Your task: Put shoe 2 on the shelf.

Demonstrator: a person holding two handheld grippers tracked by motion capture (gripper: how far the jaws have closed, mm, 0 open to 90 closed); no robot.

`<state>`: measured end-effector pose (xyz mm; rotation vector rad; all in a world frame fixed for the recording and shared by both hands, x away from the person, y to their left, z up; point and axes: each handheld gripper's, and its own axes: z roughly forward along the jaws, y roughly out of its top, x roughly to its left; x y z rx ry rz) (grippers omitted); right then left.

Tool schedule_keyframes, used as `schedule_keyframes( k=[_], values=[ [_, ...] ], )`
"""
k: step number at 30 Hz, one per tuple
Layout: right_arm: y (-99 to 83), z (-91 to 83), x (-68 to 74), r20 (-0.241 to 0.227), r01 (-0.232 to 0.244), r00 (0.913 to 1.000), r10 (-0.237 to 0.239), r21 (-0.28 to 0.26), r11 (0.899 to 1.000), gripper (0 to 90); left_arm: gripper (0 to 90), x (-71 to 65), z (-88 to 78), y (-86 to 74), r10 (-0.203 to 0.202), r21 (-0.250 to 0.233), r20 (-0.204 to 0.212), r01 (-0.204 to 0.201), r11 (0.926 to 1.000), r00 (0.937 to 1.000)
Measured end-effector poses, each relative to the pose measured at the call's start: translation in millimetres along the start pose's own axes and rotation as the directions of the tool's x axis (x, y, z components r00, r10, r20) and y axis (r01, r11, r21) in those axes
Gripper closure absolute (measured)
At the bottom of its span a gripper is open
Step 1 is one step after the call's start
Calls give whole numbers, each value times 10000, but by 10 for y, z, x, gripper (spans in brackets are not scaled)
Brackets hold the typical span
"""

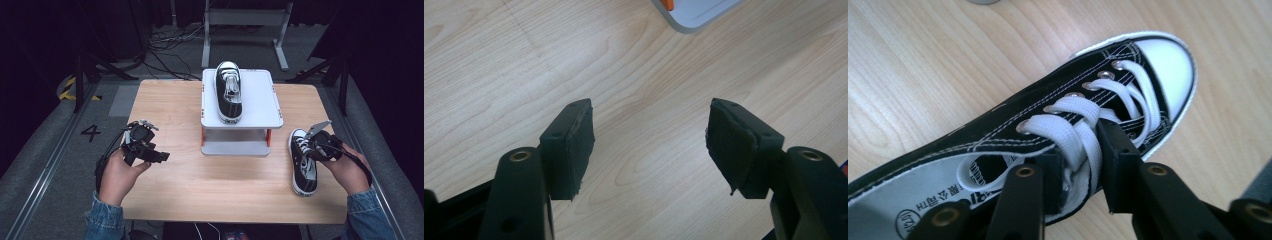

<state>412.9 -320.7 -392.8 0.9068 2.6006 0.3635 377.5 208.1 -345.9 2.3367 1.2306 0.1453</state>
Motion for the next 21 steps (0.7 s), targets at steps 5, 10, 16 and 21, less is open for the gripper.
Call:
schedule_keyframes(
  k=[5,10,16,21],
  values=[
    [55,-63,-74,28,-285,9996,285,180,9994,778,369,23,-1,11,-7,-24,60,7,10000,10000],
    [103,-183,-136,-150,-444,9989,446,109,9990,779,370,34,23,42,-14,-47,117,15,10000,9999],
    [179,-392,-228,75,-628,9980,629,-51,9980,776,371,42,42,58,29,-49,185,-29,10000,9998],
    [221,-517,-324,-15,-933,9956,933,-177,9955,774,371,61,41,50,-26,-37,169,26,10000,9999]
  ],
)
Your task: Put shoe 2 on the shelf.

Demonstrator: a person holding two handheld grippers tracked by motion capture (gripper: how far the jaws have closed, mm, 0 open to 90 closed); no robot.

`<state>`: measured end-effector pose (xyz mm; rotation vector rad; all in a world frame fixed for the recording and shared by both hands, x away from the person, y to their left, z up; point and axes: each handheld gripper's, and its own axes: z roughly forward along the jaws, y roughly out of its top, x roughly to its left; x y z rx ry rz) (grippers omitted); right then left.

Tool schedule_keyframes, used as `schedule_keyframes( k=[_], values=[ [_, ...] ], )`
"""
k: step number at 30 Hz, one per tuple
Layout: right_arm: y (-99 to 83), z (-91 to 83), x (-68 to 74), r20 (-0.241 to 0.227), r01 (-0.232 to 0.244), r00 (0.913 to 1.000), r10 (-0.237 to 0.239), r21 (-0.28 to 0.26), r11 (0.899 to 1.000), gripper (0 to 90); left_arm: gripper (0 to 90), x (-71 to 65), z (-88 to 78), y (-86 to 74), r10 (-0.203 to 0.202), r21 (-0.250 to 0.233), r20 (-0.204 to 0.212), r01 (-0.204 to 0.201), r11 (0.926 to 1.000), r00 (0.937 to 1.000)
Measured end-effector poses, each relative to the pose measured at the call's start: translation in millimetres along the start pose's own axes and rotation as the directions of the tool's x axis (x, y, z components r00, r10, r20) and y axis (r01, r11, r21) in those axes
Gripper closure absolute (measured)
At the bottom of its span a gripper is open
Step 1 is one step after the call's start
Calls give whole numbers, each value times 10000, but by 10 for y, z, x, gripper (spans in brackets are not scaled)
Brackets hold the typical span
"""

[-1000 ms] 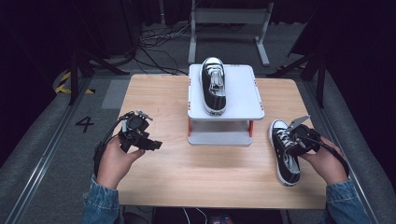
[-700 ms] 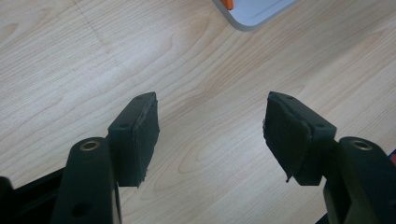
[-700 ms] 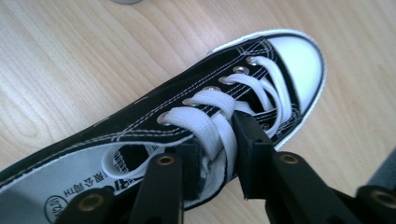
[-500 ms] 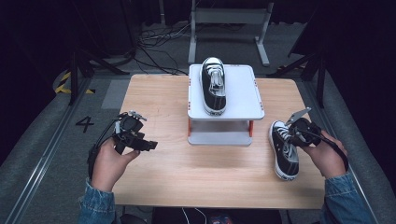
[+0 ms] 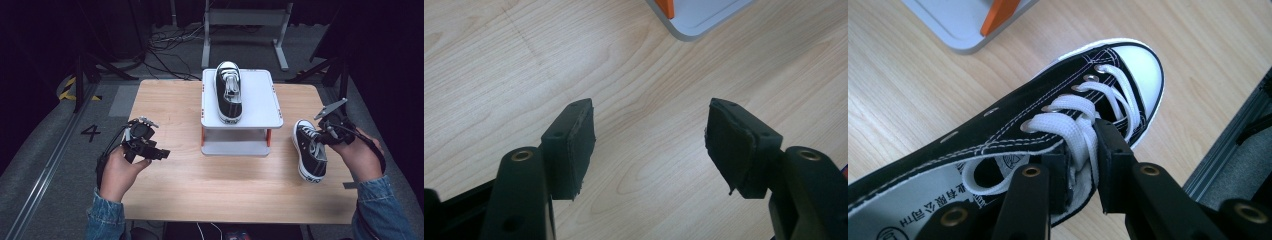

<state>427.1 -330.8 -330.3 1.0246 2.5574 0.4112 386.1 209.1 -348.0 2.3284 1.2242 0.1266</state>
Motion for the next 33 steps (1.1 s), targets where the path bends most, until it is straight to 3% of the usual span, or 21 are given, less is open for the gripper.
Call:
schedule_keyframes(
  k=[9,17,20,29,33],
  values=[
    [166,-241,-112,409,301,9987,-302,32,9995,773,371,13,-3,-7,-54,-51,27,54,10000,10000],
    [377,-492,-163,898,535,9947,-508,-279,9982,774,370,17,-7,-18,-53,-116,2,53,9999,10000],
    [505,-598,-180,1001,617,9933,-572,-432,9972,774,368,-2,-26,-45,77,-383,-69,-80,9992,9999],
    [957,-806,-150,1115,846,9911,-732,-1012,9913,774,366,16,-98,-178,-304,-453,-194,295,9985,9993],
    [1164,-841,-97,1035,1175,9892,-1042,-1323,9842,774,366,16,-114,-211,-320,-435,-184,312,9986,9993]
  ],
)
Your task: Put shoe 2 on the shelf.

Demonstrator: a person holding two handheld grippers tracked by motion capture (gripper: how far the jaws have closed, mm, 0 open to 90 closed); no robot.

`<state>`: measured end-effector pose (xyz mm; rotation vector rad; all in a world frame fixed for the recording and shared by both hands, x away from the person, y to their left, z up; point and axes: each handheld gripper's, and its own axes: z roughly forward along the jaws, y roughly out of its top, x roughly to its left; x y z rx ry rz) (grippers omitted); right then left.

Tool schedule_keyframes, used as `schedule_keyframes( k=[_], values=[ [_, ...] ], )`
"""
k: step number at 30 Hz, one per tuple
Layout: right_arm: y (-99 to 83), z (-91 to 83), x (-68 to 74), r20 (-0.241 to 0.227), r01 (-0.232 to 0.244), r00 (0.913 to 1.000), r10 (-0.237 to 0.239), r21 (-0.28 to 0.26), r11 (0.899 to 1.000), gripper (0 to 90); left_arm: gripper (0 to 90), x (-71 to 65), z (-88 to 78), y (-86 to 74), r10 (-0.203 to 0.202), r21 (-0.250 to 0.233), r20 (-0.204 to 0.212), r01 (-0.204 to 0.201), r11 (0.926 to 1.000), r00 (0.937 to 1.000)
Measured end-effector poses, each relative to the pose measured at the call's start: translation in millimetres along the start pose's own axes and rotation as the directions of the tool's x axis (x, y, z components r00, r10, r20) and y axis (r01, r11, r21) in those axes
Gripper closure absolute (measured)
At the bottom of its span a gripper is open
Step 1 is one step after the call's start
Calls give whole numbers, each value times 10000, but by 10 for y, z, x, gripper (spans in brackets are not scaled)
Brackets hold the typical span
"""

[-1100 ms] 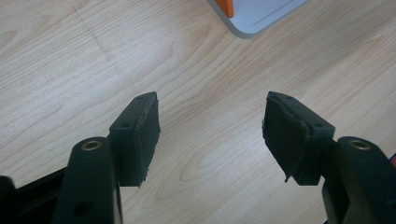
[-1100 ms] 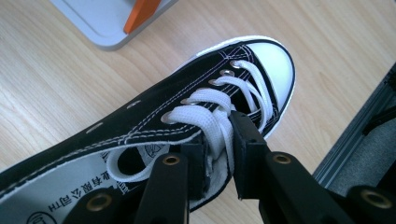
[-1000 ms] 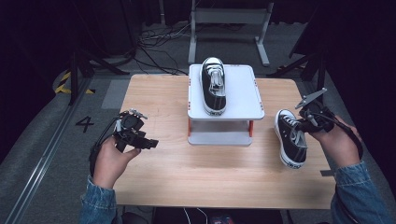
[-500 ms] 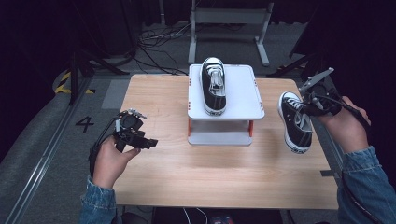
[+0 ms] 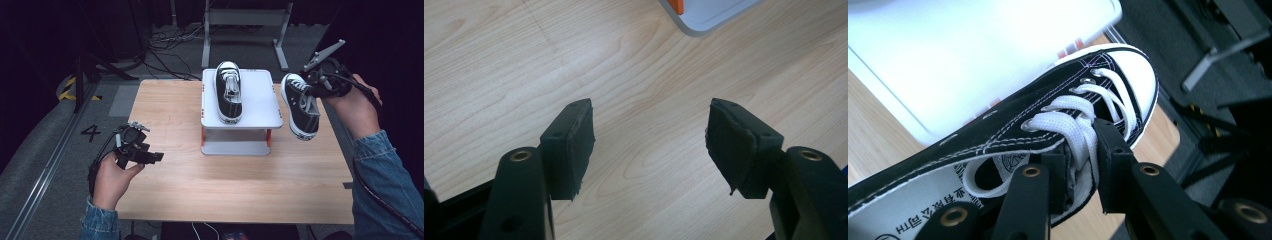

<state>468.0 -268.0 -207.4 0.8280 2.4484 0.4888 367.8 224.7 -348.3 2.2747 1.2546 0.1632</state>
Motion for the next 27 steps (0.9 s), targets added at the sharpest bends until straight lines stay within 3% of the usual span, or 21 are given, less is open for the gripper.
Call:
schedule_keyframes(
  k=[7,16,27],
  values=[
    [323,123,73,-229,513,9984,-512,7,9987,775,366,34,-42,-46,-53,-96,-34,52,9999,10000],
    [625,364,161,-347,415,9985,-421,-195,9989,775,366,36,5,-7,25,-35,75,-24,10000,10000],
    [939,648,250,415,721,9966,-712,-191,9972,776,367,73,29,34,143,-109,209,-141,9998,9997]
  ],
)
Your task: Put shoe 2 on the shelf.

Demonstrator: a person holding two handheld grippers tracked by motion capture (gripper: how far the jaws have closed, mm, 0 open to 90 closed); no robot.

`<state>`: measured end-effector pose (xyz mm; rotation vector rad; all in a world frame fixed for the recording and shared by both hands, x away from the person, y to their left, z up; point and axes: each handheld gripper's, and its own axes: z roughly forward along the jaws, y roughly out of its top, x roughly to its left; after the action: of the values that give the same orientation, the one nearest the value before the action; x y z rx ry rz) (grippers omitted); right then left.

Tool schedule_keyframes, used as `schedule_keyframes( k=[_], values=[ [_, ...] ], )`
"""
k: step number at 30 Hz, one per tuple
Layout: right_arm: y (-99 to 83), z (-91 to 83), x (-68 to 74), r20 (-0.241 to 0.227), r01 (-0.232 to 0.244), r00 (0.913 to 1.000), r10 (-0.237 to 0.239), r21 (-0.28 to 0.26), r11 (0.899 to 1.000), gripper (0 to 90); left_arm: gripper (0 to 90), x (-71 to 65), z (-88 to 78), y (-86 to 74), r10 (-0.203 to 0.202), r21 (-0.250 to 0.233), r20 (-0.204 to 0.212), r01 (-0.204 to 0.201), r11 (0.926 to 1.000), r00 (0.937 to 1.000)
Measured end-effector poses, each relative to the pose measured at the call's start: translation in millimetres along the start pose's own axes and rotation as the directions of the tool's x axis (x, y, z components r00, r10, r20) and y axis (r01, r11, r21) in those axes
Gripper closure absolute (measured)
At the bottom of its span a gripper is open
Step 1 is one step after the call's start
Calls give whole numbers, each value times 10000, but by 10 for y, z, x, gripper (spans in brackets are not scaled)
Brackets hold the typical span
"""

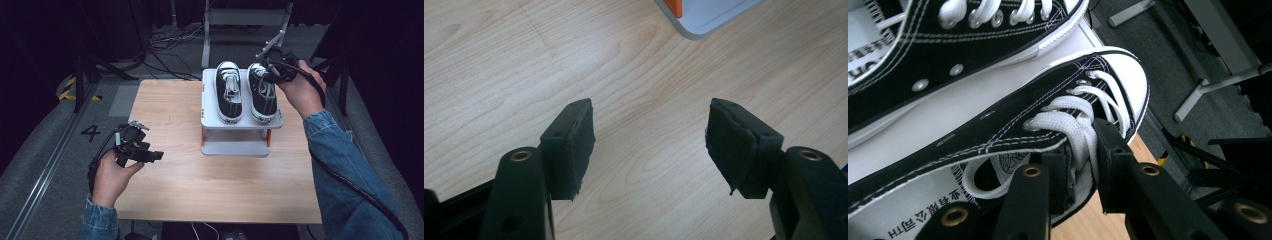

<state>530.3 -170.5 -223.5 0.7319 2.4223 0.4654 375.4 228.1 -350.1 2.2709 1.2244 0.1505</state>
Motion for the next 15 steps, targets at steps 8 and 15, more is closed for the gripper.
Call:
schedule_keyframes(
  k=[8,15],
  values=[
    [121,140,122,183,430,9989,-434,194,9989,759,367,36,-39,-21,-68,-93,125,69,9999,9999],
    [141,171,173,78,282,9996,-284,251,9993,742,367,18,-25,-15,-93,-79,100,94,9999,9999]
  ],
)
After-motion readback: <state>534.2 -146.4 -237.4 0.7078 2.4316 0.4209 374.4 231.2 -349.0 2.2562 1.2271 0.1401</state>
